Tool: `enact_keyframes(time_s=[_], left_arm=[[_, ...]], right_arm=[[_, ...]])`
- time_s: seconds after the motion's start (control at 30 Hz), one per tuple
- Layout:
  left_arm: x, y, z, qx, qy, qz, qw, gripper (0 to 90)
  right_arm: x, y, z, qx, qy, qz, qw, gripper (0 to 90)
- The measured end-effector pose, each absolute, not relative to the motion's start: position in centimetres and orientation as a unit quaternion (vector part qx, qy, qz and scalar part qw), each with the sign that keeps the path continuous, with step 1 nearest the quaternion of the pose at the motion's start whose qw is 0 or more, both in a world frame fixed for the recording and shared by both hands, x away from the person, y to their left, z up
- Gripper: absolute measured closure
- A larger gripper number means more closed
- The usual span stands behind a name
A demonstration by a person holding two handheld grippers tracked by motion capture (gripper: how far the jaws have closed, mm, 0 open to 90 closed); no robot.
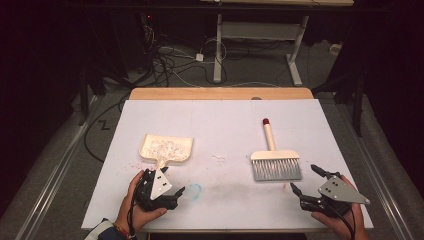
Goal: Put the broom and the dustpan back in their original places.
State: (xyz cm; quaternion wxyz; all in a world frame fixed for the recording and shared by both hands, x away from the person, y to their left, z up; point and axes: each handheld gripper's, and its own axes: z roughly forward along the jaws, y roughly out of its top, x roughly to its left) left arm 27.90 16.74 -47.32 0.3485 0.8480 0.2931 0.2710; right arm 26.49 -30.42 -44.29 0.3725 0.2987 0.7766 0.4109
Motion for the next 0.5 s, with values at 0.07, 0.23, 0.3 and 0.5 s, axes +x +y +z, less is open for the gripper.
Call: enact_keyframes(time_s=[0.07, 0.23, 0.3, 0.5], left_arm=[[27.90, 16.79, -47.31, 0.848, 0.293, 0.271, 0.349, 17.9], [28.02, 16.83, -47.27, 0.846, 0.296, 0.271, 0.350, 17.9], [28.11, 16.73, -47.29, 0.847, 0.295, 0.270, 0.349, 17.9], [28.23, 16.63, -47.34, 0.848, 0.296, 0.269, 0.348, 17.9]], right_arm=[[26.49, -30.38, -44.31, 0.297, 0.777, 0.413, 0.371, 19.0], [26.44, -30.33, -44.19, 0.297, 0.776, 0.412, 0.374, 19.0], [26.46, -30.36, -44.22, 0.298, 0.776, 0.411, 0.373, 18.9], [26.65, -30.59, -44.27, 0.301, 0.775, 0.407, 0.377, 18.9]])
